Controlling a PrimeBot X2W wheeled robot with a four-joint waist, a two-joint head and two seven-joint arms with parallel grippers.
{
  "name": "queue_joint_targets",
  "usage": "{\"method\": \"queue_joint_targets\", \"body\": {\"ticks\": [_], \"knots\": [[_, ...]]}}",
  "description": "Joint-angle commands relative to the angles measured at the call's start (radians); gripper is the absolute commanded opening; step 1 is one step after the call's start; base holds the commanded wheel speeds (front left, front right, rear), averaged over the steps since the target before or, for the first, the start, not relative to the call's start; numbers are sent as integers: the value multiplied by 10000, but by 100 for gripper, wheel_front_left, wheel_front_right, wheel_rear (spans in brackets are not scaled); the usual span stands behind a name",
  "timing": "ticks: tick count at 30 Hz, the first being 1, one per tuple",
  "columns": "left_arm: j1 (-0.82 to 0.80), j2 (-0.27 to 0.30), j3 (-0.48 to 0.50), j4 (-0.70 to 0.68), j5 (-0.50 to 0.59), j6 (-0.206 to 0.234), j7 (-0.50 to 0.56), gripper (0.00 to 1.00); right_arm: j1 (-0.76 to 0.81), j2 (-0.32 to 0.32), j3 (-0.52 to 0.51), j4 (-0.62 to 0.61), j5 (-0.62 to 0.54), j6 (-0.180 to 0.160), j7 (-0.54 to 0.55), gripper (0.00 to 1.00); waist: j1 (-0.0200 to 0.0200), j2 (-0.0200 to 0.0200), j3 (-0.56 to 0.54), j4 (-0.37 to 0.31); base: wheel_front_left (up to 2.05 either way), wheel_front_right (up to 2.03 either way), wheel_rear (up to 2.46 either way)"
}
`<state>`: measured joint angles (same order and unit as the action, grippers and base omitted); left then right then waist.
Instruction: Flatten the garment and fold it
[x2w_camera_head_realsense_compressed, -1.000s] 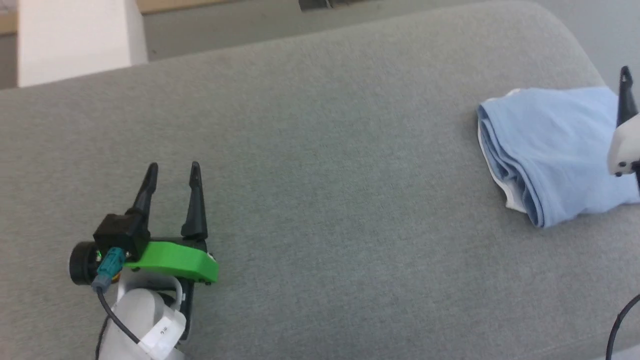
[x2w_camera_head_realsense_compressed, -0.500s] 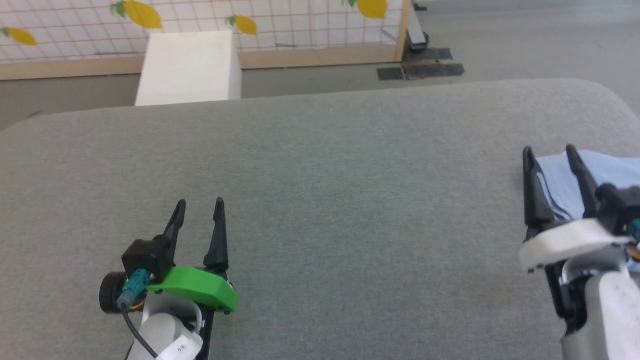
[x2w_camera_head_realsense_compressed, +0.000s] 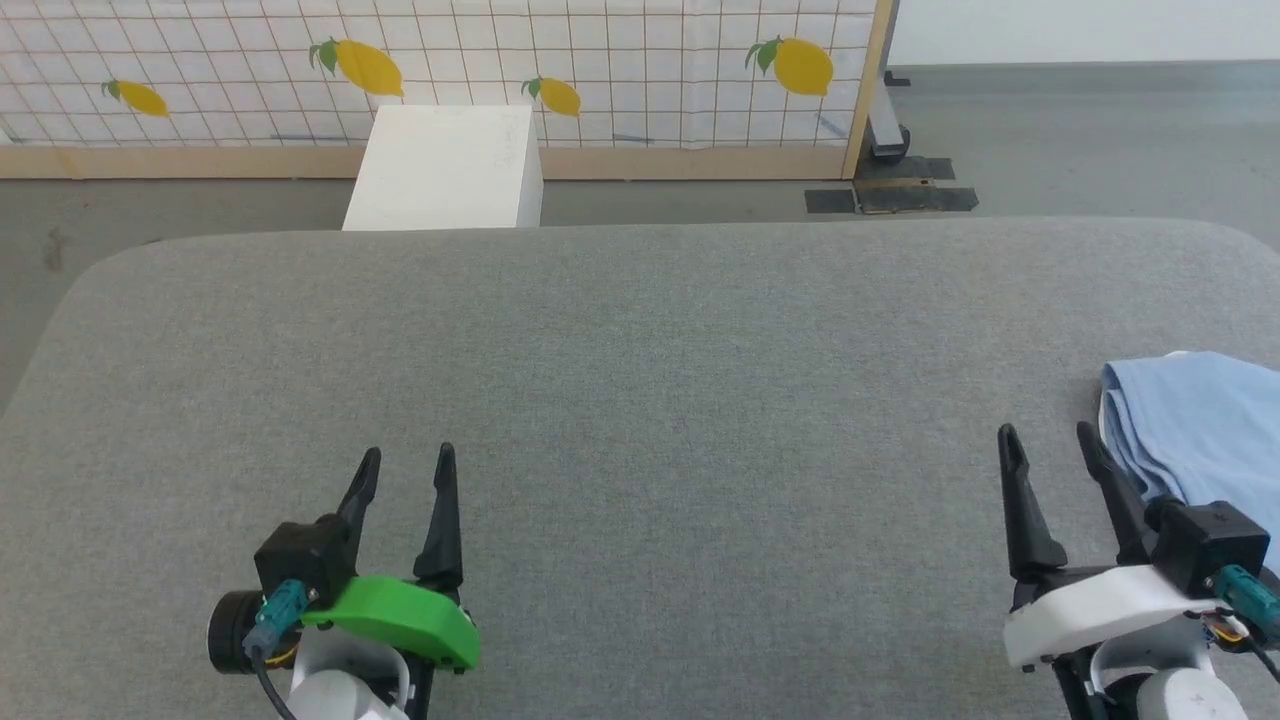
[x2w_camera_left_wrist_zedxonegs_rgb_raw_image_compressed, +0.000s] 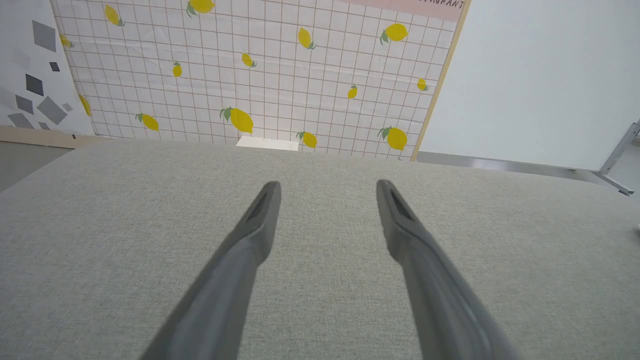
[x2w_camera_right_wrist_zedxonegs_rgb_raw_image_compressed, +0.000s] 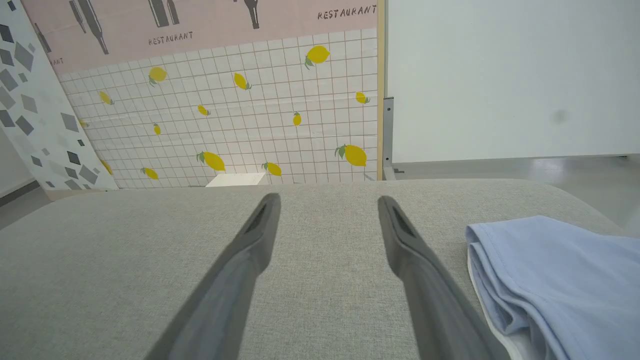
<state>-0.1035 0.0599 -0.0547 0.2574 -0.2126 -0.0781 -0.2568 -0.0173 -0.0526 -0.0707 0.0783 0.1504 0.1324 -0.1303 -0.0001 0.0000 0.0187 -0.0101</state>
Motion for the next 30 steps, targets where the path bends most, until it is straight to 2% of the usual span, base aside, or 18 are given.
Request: {"method": "queue_joint_targets", "body": {"ticks": [1, 11, 12, 30], "knots": [[148, -52, -3, -30, -68, 26, -48, 100, 101, 21, 45, -26, 85, -17, -82, 100, 1, 0, -32, -19, 0, 0, 0], [316, -75, 1, -78, -182, 6, -49, 100, 143, 23, 119, 99, 198, -17, -59, 100, 1, 0, -113, -83, 0, 0, 0], [209, -31, 12, -58, -107, 0, -1, 0, 29, 0, 100, 73, 101, -2, -23, 0, 1, 0, -113, -81, 0, 0, 0], [243, -32, 48, -177, 4, 37, 135, 0, 36, -3, 119, 29, 16, -1, 44, 0, 1, 0, -118, -76, 0, 0, 0]]}}
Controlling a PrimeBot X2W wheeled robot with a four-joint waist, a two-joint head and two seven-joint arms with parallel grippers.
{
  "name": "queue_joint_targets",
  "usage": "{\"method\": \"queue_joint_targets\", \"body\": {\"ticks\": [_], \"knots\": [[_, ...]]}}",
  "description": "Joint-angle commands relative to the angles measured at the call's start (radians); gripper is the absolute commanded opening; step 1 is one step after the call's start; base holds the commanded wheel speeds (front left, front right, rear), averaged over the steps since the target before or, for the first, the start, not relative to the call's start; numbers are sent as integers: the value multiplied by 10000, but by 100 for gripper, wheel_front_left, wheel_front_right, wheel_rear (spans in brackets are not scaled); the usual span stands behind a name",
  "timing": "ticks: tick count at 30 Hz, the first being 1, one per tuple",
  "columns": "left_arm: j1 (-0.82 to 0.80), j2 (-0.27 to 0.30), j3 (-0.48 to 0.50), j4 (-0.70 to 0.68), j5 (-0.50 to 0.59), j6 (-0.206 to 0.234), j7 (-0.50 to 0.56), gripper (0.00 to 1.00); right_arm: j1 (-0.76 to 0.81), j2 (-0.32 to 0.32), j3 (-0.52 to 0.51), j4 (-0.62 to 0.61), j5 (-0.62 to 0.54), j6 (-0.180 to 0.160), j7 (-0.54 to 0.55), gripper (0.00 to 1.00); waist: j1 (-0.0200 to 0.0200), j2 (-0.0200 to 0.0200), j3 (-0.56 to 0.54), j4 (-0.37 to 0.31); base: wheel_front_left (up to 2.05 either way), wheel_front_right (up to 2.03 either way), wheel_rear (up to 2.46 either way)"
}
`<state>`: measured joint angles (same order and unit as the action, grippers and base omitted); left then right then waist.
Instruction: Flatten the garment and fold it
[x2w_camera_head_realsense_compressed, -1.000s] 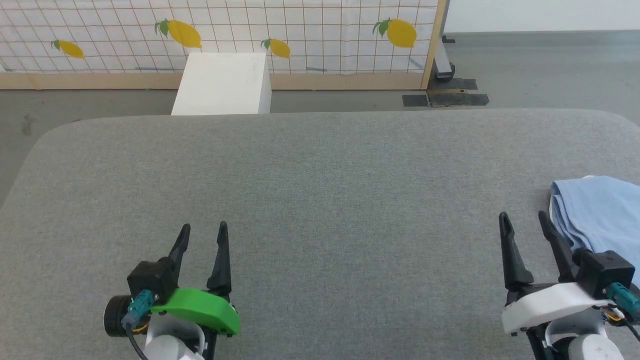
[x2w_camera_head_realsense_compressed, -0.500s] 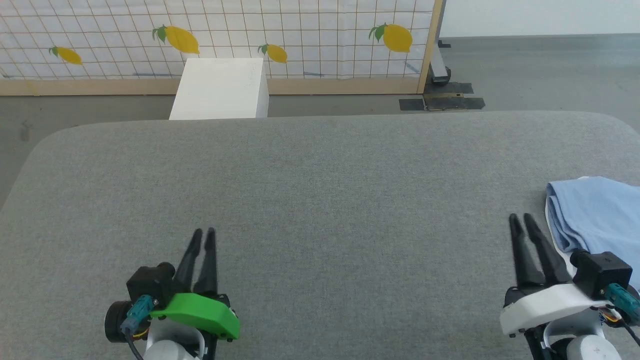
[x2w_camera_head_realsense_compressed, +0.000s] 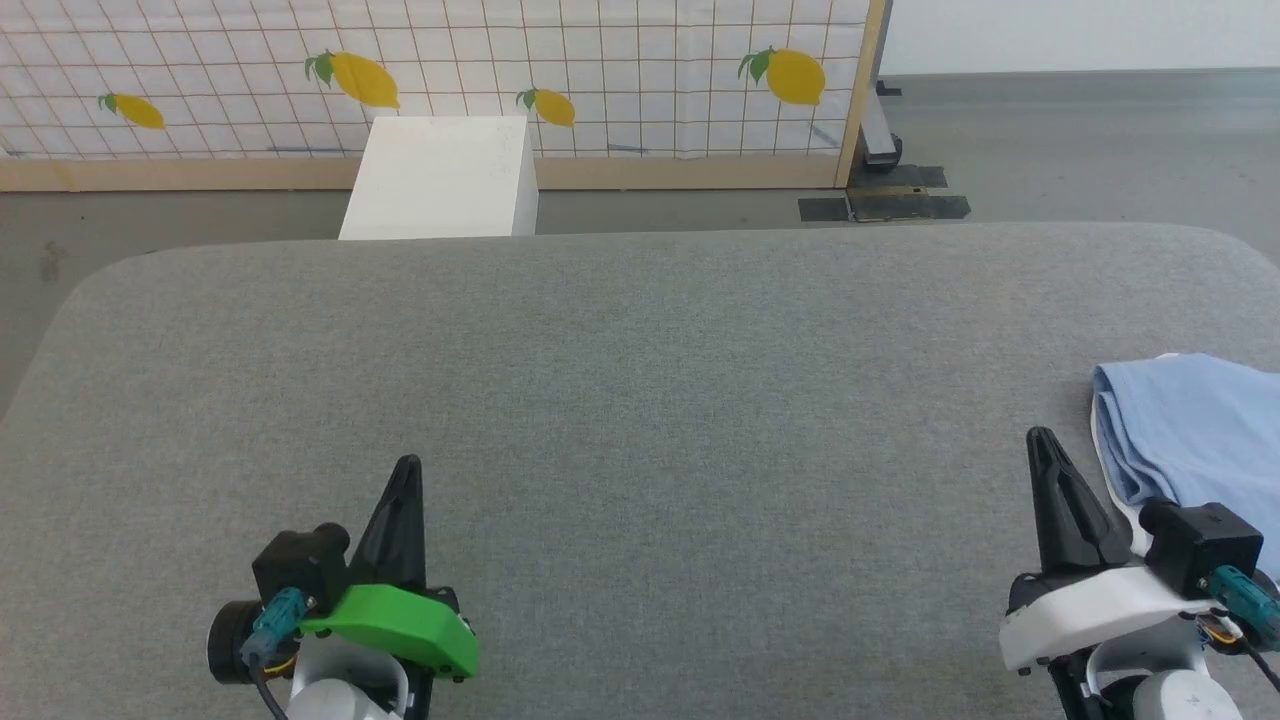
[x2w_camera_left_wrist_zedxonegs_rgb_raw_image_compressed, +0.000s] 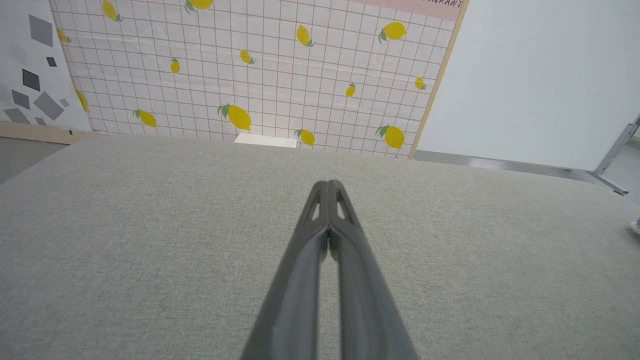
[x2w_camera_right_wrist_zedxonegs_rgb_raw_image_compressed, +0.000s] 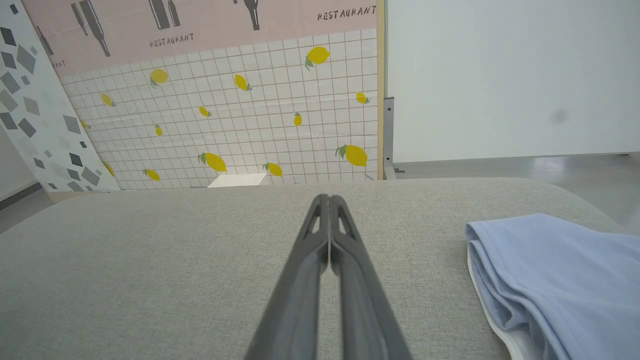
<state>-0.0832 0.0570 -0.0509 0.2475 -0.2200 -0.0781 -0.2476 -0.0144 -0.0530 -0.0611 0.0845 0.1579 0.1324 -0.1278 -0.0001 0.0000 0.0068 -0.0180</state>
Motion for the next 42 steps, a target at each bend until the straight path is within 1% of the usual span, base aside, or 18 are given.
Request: {"method": "queue_joint_targets", "body": {"ticks": [1, 42], "knots": [[45, -4, 13, -95, 95, 43, 61, 0, 8, 1, 28, -39, -70, -1, 28, 0, 1, 0, 0, 4, 0, 0, 0], [314, -26, 183, -909, 814, 295, 887, 0, 55, 10, 227, -314, -586, -6, 455, 0, 1, 0, -24, 64, 0, 0, 0]]}}
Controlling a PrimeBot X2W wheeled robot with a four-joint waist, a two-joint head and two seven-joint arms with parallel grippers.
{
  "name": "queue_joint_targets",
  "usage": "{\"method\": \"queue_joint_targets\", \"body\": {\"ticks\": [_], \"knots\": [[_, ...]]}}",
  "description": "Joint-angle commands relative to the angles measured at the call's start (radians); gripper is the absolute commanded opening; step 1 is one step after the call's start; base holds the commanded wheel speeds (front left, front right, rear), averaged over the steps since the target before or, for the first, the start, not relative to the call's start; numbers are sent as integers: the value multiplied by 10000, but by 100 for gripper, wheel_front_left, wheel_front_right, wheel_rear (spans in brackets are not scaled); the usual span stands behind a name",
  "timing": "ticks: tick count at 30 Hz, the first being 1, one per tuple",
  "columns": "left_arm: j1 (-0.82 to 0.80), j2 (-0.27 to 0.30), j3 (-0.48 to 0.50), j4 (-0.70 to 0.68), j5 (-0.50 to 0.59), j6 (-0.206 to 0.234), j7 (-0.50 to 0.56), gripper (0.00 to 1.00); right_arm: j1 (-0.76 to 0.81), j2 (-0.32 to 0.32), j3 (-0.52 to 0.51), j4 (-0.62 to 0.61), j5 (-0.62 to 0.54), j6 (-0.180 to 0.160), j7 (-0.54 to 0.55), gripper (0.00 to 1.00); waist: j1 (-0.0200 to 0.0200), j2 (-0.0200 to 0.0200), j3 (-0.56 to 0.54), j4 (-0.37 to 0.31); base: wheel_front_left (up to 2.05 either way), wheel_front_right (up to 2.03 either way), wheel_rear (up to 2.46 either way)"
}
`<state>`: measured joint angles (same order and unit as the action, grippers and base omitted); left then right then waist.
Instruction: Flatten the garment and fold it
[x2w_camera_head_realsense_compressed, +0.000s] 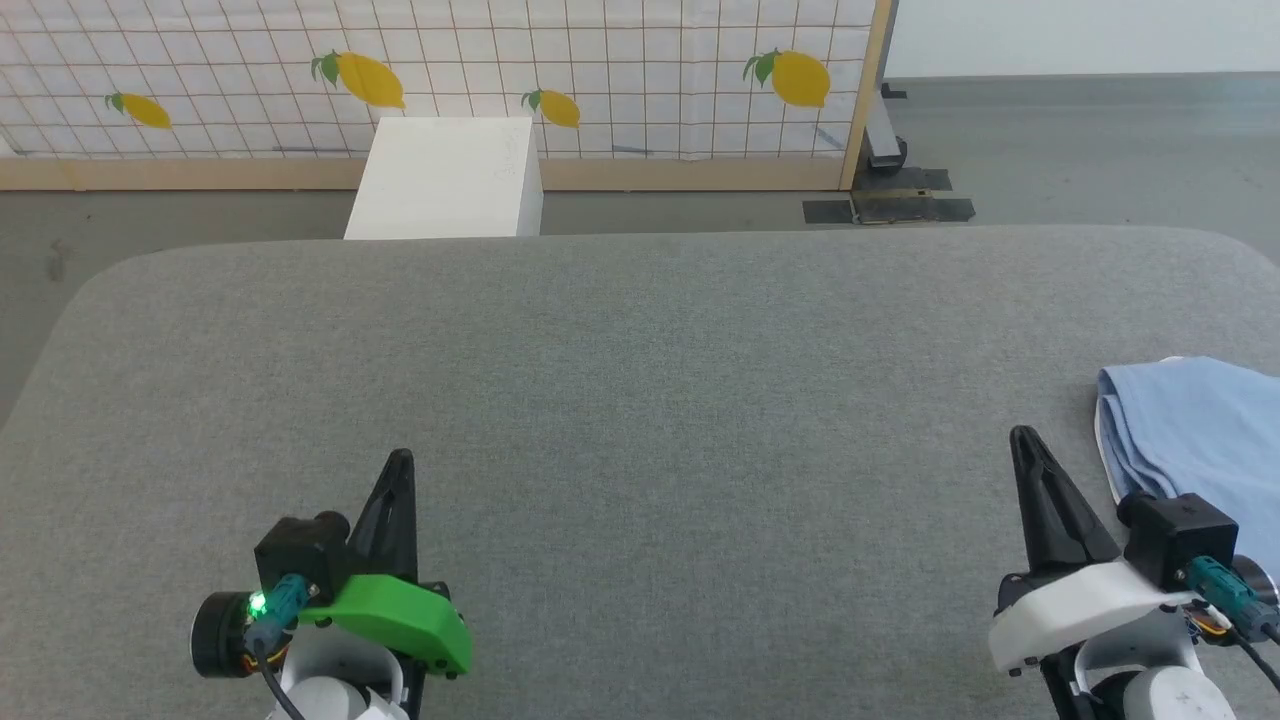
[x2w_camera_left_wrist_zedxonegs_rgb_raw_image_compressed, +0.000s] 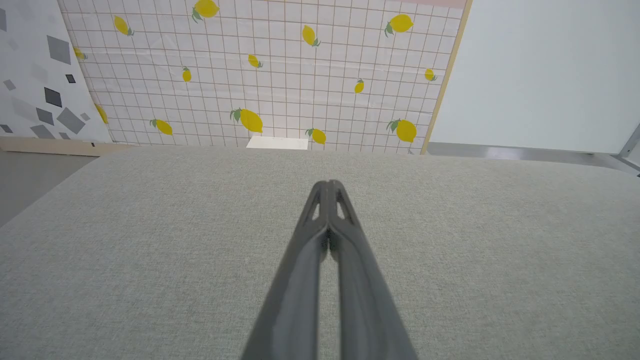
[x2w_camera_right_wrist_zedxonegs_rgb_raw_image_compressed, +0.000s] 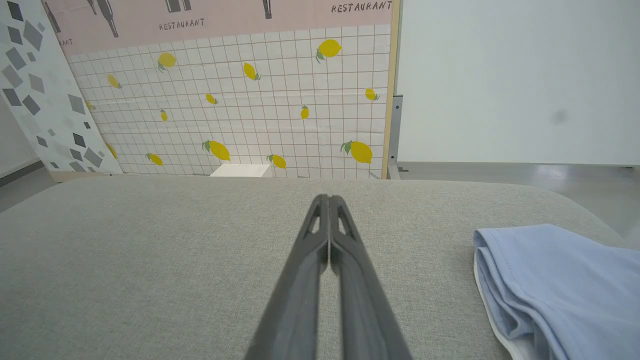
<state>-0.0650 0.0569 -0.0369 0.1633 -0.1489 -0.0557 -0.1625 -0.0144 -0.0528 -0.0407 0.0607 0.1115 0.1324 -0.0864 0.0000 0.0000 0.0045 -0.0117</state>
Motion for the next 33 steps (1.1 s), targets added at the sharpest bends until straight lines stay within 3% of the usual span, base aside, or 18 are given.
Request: {"method": "queue_joint_targets", "body": {"ticks": [1, 33], "knots": [[138, -24, 46, -84, 119, 76, 53, 0, 56, 9, 28, -82, -133, -7, 50, 0, 0, 0, -1, 2, 0, 0, 0], [350, -42, 180, -727, 687, 276, 705, 0, 92, 16, 186, -300, -540, -11, 388, 0, 0, 0, -19, 50, 0, 0, 0]]}}
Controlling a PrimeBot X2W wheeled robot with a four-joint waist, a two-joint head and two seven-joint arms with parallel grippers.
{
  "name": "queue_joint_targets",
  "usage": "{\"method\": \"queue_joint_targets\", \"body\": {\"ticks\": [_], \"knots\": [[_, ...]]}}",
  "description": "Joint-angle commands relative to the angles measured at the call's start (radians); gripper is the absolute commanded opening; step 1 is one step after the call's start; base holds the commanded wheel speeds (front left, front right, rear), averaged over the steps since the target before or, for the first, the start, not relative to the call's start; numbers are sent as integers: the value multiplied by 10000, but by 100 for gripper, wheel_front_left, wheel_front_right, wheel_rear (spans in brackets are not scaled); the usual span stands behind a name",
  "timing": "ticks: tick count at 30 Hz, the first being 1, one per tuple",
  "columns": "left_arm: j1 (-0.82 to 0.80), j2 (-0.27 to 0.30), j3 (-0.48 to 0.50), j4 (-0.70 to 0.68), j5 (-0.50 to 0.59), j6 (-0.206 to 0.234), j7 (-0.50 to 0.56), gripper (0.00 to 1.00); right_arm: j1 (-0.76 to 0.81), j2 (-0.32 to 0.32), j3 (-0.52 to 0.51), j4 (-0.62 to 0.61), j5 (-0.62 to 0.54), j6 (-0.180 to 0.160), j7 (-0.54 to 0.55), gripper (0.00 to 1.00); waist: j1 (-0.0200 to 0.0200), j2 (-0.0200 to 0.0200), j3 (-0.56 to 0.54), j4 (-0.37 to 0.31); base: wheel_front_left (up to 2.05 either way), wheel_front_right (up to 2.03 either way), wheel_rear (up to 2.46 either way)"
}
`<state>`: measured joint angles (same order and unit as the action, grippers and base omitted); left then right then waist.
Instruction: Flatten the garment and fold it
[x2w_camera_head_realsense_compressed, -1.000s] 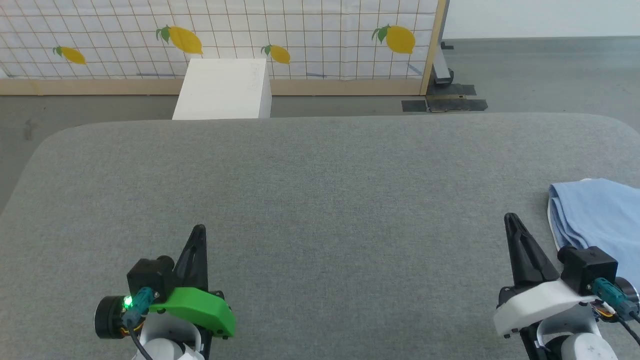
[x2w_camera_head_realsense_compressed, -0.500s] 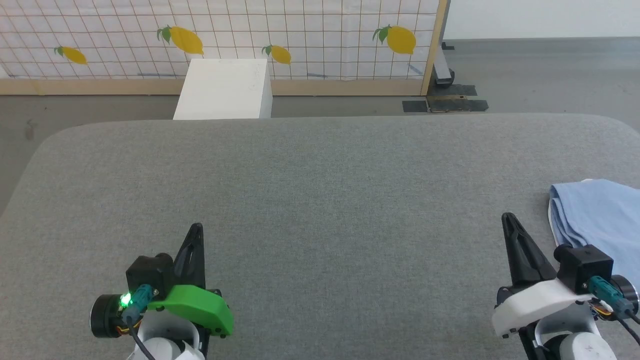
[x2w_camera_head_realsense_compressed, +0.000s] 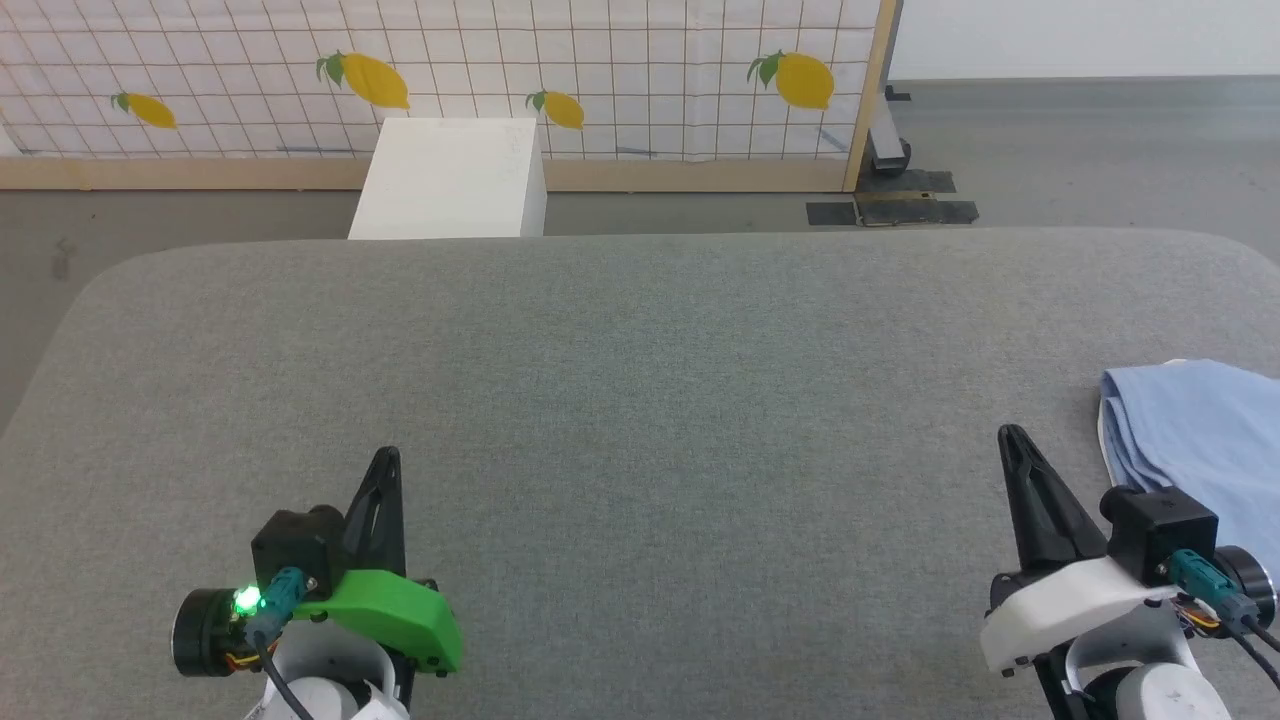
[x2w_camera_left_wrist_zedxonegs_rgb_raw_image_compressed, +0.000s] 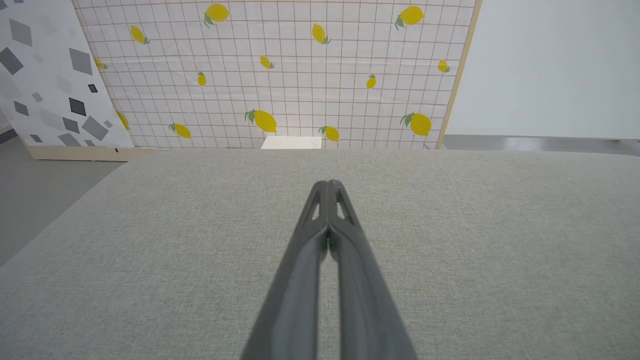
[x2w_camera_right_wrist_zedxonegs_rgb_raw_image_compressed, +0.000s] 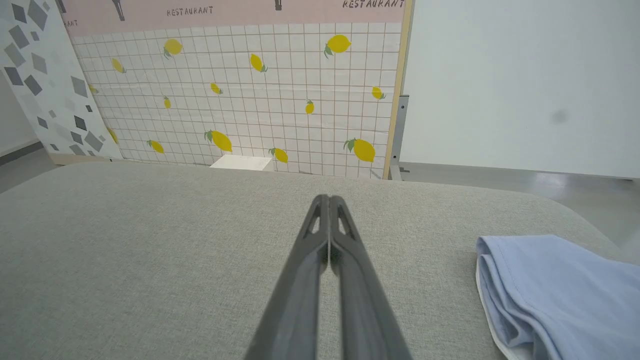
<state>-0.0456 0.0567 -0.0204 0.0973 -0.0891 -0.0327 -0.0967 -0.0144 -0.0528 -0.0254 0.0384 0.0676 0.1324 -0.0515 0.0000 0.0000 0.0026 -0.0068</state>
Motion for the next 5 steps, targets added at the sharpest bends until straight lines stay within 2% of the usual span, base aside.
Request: {"method": "queue_joint_targets", "body": {"ticks": [1, 5], "knots": [[162, -40, 19, -85, 104, 51, 65, 0, 93, 16, 36, -84, -112, -11, 48, 0, 0, 0, -1, 2, 0, 0, 0], [188, -42, 36, -164, 175, 76, 146, 0, 98, 17, 56, -110, -163, -12, 90, 0, 0, 0, -3, 8, 0, 0, 0]]}}
